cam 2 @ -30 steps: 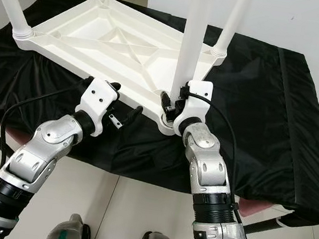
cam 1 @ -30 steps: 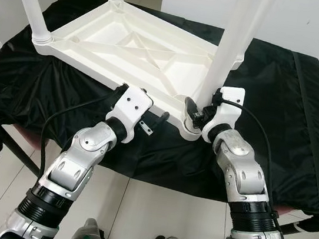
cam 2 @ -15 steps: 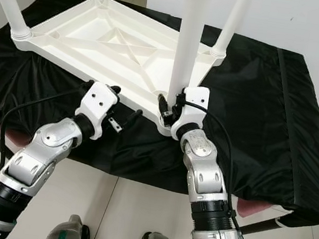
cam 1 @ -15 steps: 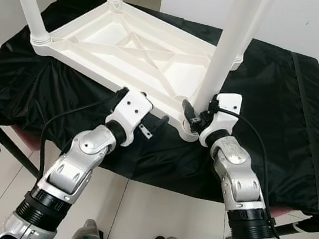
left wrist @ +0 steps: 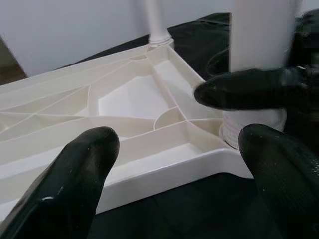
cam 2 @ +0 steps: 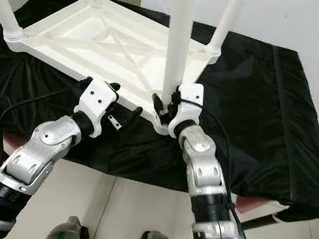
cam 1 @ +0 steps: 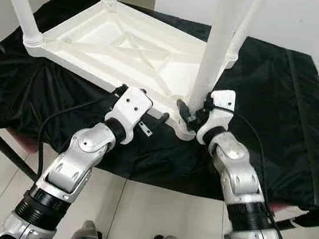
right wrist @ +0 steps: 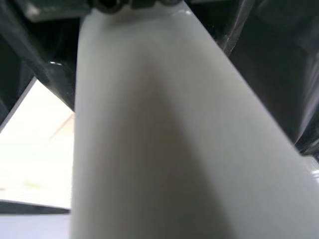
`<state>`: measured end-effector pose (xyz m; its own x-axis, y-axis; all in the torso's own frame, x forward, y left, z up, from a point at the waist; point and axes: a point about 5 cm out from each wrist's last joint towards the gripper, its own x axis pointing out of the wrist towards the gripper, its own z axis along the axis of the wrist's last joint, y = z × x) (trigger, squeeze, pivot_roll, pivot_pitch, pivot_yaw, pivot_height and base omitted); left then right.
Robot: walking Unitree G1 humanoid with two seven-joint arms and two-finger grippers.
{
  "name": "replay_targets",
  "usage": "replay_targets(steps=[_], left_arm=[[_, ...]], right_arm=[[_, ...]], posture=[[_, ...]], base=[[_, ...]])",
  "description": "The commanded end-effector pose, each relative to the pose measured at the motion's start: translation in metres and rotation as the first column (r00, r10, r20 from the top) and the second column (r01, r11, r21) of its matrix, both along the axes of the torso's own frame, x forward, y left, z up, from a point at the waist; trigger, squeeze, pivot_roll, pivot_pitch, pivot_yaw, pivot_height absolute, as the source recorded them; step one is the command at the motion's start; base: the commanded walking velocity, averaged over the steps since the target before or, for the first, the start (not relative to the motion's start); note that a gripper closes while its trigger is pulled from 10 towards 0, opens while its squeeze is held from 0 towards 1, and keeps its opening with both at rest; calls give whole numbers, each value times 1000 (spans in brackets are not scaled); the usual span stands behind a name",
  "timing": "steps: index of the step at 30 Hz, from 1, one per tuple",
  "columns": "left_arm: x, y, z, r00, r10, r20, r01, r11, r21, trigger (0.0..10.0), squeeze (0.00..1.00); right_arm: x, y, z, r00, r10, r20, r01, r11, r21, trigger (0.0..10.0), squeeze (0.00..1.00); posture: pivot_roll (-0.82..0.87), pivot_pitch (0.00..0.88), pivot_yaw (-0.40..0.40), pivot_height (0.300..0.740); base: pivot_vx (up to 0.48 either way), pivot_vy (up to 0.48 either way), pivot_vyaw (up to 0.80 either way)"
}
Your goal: Building children table
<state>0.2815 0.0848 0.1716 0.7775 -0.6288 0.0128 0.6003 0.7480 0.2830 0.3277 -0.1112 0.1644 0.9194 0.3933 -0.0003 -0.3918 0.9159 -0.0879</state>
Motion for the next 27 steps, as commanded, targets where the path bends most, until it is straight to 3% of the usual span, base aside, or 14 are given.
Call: replay_targets(steps=[1, 5, 14, 19, 25, 27], left_arm=[[-1, -1, 1, 1000, -25, -6, 25, 1000, 10, 10000, 0], [-2, 0, 3, 1000, -20, -2, 20, 1000, 9, 10000, 0], [-3, -1, 4, 1000, -19, -1, 19, 1000, 4, 10000, 0], [-3, -1, 4, 1000, -18, -1, 18, 1000, 0, 10000, 0], [-4, -1, 4, 1000, -21, -4, 21, 1000, -1, 10000, 0], [-4, -1, 4, 1000, -22, -5, 22, 1000, 0, 10000, 0]], right_arm=[[2, -8, -14, 995, -46, -86, 47, 999, 14, 10000, 0], [8, -15, -18, 984, -94, -149, 110, 989, 99, 10000, 0], [7, -17, -23, 979, -100, -180, 128, 981, 148, 10000, 0], [7, -26, -29, 964, -153, -219, 196, 962, 191, 10000, 0], [6, -36, -36, 943, -226, -246, 275, 942, 190, 10000, 0], [2, -31, -32, 963, -201, -180, 228, 963, 144, 10000, 0]], posture=[[-19, 58, -12, 740], [-13, 57, -12, 740], [-17, 63, -17, 740], [-17, 66, -18, 740], [-19, 70, -16, 740], [-23, 73, -14, 740]], base=[[0, 0, 0], [0, 0, 0], [0, 0, 0], [0, 0, 0], [0, 0, 0], [0, 0, 0]])
